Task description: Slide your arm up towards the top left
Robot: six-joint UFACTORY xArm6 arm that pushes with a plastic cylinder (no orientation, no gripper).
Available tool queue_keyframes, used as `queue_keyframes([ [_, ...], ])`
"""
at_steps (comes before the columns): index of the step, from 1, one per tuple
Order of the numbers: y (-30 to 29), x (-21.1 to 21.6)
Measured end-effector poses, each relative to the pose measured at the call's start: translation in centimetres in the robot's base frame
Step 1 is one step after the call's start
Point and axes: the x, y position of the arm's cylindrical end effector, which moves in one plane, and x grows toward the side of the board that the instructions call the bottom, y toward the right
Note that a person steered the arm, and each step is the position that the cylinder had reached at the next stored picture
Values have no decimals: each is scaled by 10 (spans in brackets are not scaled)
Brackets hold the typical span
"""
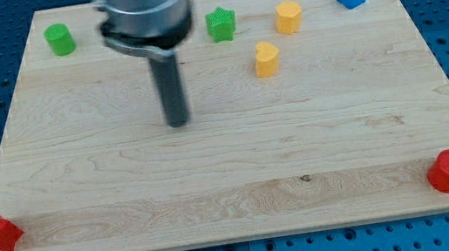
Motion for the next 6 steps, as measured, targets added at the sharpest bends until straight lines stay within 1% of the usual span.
queue_keyframes([
  [1,-39,-9],
  [2,-39,-9],
  [4,-39,-104],
  [5,-41,-104],
  [6,-96,-104],
])
